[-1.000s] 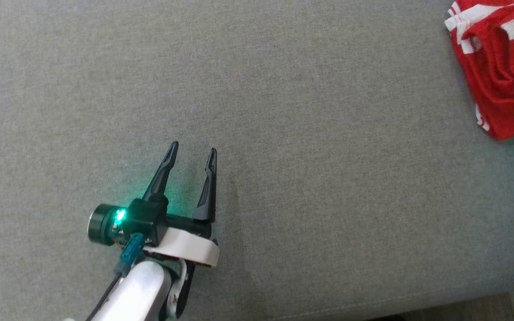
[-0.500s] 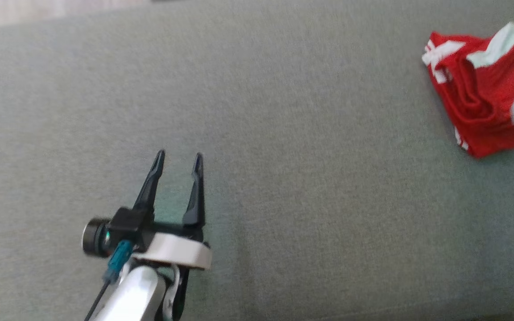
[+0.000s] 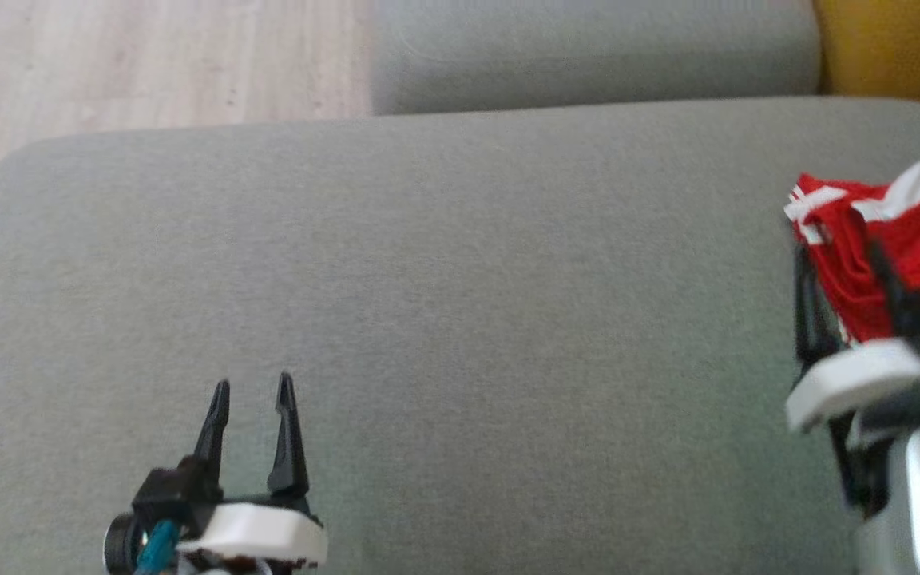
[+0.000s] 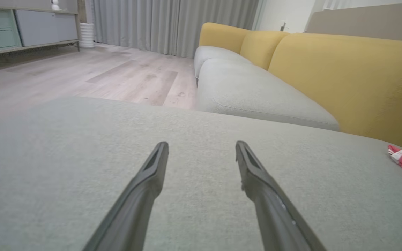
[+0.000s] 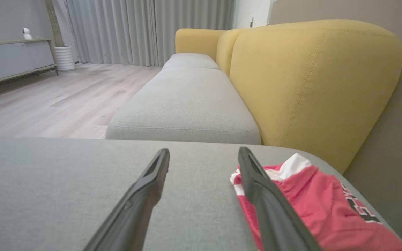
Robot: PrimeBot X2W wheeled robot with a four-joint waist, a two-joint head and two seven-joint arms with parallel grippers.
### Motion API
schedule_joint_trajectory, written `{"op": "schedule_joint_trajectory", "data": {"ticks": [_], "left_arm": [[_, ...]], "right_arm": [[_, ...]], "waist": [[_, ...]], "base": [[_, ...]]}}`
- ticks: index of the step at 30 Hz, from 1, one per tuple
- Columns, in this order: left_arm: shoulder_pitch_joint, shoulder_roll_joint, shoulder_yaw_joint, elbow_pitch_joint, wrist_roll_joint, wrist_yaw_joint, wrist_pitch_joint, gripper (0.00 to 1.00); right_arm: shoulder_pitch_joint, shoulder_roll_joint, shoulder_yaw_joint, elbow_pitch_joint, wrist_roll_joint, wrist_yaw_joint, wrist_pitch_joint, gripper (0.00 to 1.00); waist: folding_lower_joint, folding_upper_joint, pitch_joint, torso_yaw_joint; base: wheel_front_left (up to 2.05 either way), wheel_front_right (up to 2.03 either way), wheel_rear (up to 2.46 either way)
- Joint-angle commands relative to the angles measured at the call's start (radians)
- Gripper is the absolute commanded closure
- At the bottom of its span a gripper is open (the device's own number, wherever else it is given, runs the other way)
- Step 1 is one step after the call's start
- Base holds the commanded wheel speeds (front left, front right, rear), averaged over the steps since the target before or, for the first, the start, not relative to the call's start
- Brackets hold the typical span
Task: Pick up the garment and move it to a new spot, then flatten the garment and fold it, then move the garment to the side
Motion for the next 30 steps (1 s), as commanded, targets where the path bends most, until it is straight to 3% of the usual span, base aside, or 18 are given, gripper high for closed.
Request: {"op": "schedule_joint_trajectory", "data": {"ticks": [1, 12, 30], "left_arm": [[-0.015, 0.015, 0.044, -0.025, -0.008, 0.004, -0.011, 0.00], [0.055, 0.009, 0.036, -0.015, -0.034, -0.002, -0.015, 0.00], [0.043, 0.006, 0.004, 0.014, -0.023, 0.003, -0.010, 0.00]], "right_arm": [[0.005, 0.012, 0.029, -0.051, 0.000, -0.001, -0.020, 0.00], [0.222, 0.031, 0.129, -0.081, 0.142, -0.001, -0.148, 0.00], [0.255, 0.031, 0.185, -0.022, 0.149, -0.001, -0.212, 0.00]], "waist": [[0.0003, -0.0001, -0.030, 0.033], [0.0003, -0.0001, -0.059, 0.060], [0.0003, -0.0001, -0.067, 0.064]], "base": [[0.00, 0.00, 0.00], [0.00, 0.00, 0.00], [0.00, 0.00, 0.00]]}}
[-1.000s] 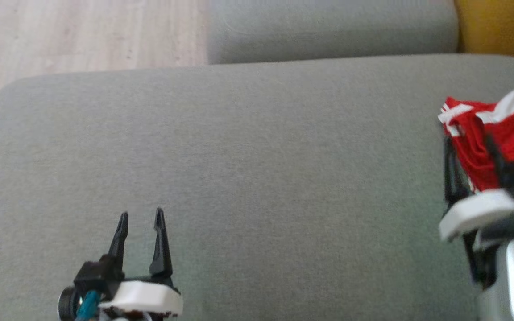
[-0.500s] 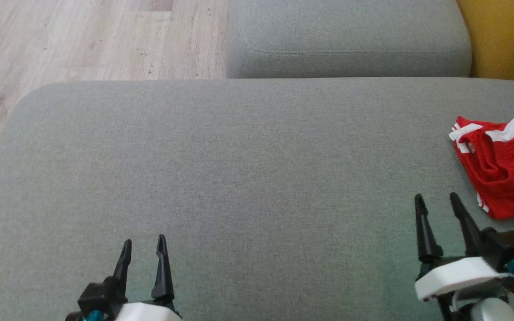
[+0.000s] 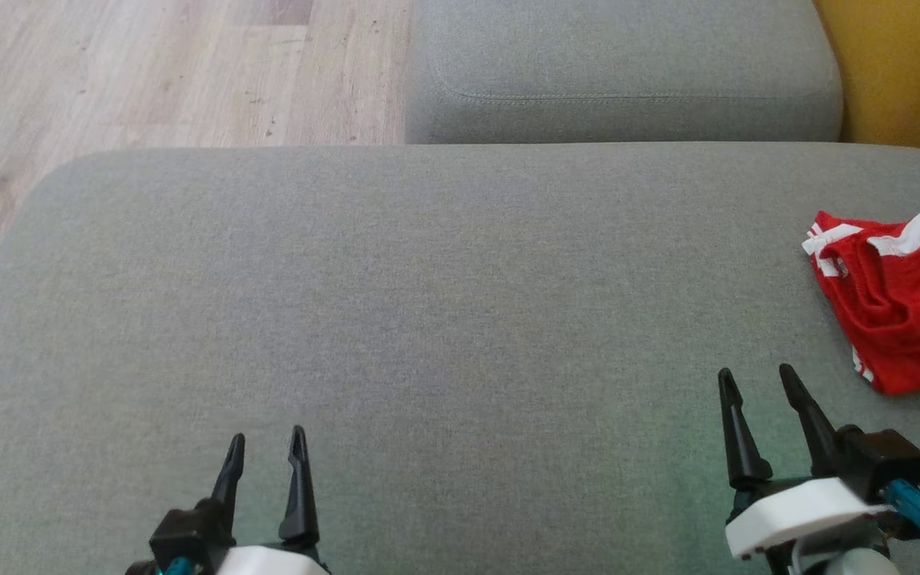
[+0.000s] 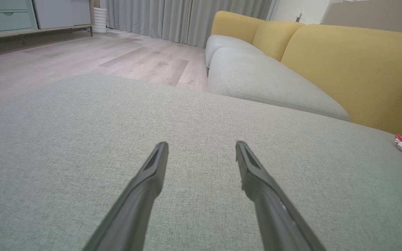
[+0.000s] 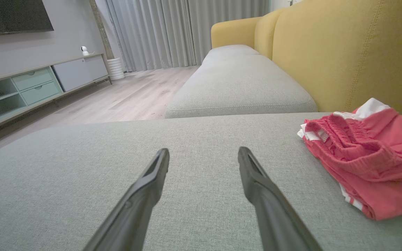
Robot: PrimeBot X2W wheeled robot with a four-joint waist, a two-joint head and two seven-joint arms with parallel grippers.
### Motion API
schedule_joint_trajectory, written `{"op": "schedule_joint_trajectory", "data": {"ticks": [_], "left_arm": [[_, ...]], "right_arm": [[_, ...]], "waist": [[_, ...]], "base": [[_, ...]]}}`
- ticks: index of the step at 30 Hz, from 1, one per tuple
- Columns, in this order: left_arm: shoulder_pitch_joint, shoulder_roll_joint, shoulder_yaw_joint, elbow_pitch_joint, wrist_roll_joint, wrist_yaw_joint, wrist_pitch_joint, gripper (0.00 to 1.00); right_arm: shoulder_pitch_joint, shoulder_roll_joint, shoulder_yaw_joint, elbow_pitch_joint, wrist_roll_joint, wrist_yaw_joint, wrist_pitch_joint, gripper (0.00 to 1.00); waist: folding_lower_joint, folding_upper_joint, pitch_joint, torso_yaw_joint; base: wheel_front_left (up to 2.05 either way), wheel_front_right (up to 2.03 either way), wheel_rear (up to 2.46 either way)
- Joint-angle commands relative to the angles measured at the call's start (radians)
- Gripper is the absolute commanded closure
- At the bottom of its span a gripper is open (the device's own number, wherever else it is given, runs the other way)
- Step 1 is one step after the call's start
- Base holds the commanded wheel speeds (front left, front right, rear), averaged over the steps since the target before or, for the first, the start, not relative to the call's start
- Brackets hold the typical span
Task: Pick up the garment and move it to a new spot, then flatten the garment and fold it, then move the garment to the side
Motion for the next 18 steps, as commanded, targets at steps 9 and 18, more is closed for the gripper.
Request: {"op": "schedule_joint_trajectory", "data": {"ticks": [9, 18], "left_arm": [[-0.001, -0.002, -0.011, 0.018, 0.005, 0.008, 0.003, 1.00], [0.000, -0.010, 0.017, 0.040, -0.062, -0.012, 0.021, 1.00]], "right_arm": [[0.001, 0.000, 0.008, 0.021, 0.002, 0.000, 0.001, 1.00], [-0.004, -0.004, 0.005, 0.048, 0.095, 0.000, 0.012, 1.00]], "waist": [[0.0000, -0.0001, 0.002, -0.002], [0.0000, -0.0001, 0.004, -0.007]], "base": [[0.00, 0.00, 0.00], [0.00, 0.00, 0.00]]}}
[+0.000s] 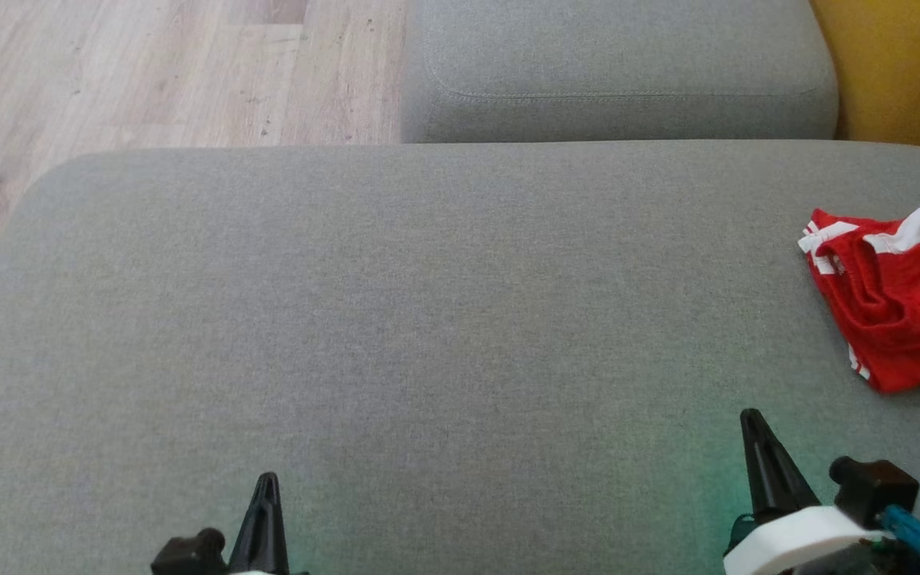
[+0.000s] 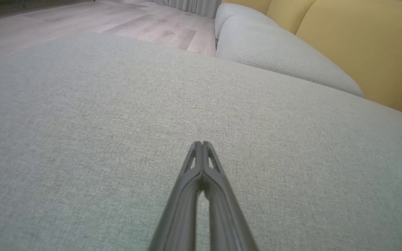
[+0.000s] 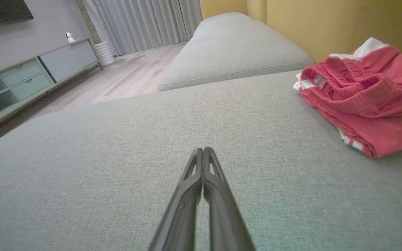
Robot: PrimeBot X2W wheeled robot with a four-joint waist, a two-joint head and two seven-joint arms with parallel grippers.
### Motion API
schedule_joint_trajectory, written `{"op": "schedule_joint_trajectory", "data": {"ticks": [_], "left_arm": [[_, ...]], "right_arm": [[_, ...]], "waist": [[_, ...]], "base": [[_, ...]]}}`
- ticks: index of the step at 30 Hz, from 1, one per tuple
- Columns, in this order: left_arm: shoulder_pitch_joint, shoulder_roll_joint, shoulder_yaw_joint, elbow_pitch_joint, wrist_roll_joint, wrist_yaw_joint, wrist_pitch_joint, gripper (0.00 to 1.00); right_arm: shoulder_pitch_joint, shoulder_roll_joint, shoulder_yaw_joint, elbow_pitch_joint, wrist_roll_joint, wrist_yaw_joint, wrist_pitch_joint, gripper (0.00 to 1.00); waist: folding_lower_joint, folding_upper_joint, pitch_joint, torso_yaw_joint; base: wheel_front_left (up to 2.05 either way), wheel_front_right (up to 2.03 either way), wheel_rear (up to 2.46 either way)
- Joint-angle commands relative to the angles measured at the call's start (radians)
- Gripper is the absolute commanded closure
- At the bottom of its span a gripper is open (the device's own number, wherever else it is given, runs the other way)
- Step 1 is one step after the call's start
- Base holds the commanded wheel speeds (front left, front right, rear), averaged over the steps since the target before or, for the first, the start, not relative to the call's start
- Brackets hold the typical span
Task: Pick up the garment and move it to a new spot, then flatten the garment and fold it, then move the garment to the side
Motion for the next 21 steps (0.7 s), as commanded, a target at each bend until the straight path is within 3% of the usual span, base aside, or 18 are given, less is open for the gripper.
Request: {"op": "schedule_joint_trajectory", "data": {"ticks": [1, 21], "left_arm": [[-0.038, 0.000, 0.027, -0.030, -0.016, -0.006, 0.003, 1.00], [-0.067, -0.020, 0.112, -0.024, -0.193, -0.064, 0.052, 1.00]], "right_arm": [[-0.039, -0.005, -0.002, -0.033, 0.024, 0.000, 0.002, 1.00], [-0.070, -0.014, -0.015, -0.029, 0.268, 0.000, 0.033, 1.00]], "waist": [[0.0000, -0.0001, 0.000, 0.000], [0.0000, -0.0001, 0.004, -0.013]], "base": [[0.00, 0.00, 0.00], [0.00, 0.00, 0.00]]}}
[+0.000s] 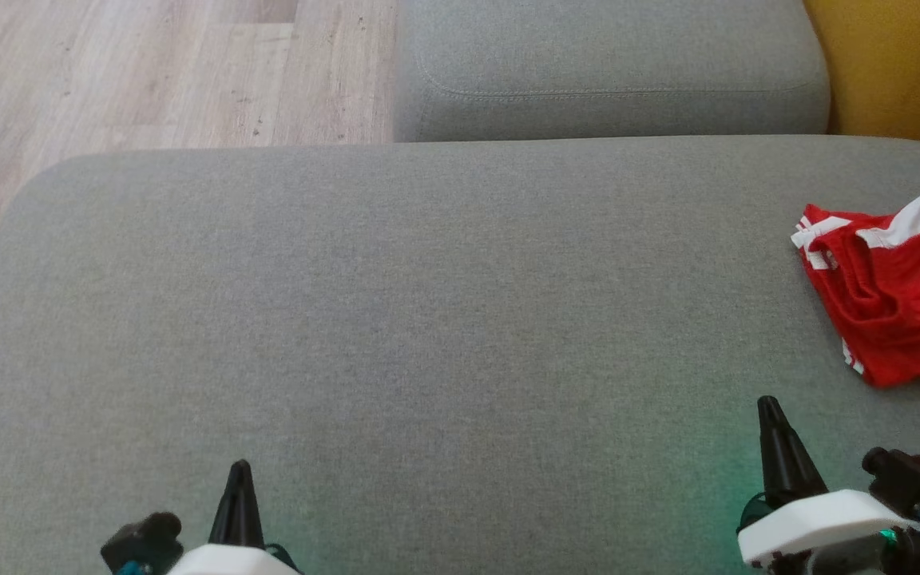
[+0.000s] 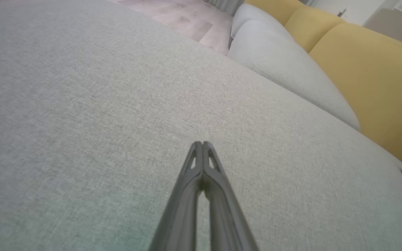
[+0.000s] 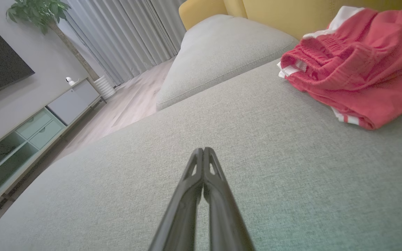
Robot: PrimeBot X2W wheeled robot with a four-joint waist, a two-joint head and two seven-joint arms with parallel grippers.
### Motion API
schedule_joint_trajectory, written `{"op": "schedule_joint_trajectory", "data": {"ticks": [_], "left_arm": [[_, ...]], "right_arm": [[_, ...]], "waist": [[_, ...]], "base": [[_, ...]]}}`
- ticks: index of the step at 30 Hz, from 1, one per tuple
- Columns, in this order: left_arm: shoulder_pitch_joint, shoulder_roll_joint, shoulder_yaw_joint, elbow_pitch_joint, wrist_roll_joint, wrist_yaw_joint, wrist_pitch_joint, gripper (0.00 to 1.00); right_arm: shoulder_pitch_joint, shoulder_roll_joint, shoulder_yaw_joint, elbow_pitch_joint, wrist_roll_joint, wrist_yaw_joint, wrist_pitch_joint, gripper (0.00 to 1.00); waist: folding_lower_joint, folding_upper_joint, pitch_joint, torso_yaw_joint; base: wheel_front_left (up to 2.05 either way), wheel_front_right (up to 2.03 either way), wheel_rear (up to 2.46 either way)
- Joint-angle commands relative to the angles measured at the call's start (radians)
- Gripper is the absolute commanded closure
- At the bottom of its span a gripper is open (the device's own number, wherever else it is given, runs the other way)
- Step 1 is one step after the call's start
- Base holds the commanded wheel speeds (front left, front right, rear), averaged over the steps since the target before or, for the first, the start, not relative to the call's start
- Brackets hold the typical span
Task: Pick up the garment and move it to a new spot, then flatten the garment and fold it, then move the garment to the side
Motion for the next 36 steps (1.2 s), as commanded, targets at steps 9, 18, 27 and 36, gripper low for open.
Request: {"op": "schedule_joint_trajectory", "data": {"ticks": [9, 18, 27, 36], "left_arm": [[-0.060, -0.009, 0.066, -0.028, -0.096, -0.036, 0.026, 1.00], [-0.070, -0.018, 0.101, -0.029, -0.166, -0.059, 0.046, 1.00], [-0.082, -0.029, 0.141, -0.029, -0.244, -0.085, 0.069, 1.00], [-0.094, -0.039, 0.181, -0.030, -0.322, -0.111, 0.093, 1.00]], "right_arm": [[-0.060, -0.016, -0.011, -0.029, 0.134, 0.000, 0.017, 1.00], [-0.072, -0.018, -0.018, -0.028, 0.230, 0.000, 0.031, 1.00], [-0.086, -0.020, -0.027, -0.027, 0.337, 0.000, 0.047, 1.00], [-0.099, -0.021, -0.036, -0.026, 0.444, 0.000, 0.064, 1.00]], "waist": [[0.0000, -0.0001, 0.002, -0.006], [0.0000, -0.0001, 0.003, -0.011], [0.0000, -0.0001, 0.005, -0.017], [0.0000, -0.0001, 0.007, -0.023]], "base": [[0.00, 0.00, 0.00], [0.00, 0.00, 0.00], [0.00, 0.00, 0.00], [0.00, 0.00, 0.00]]}}
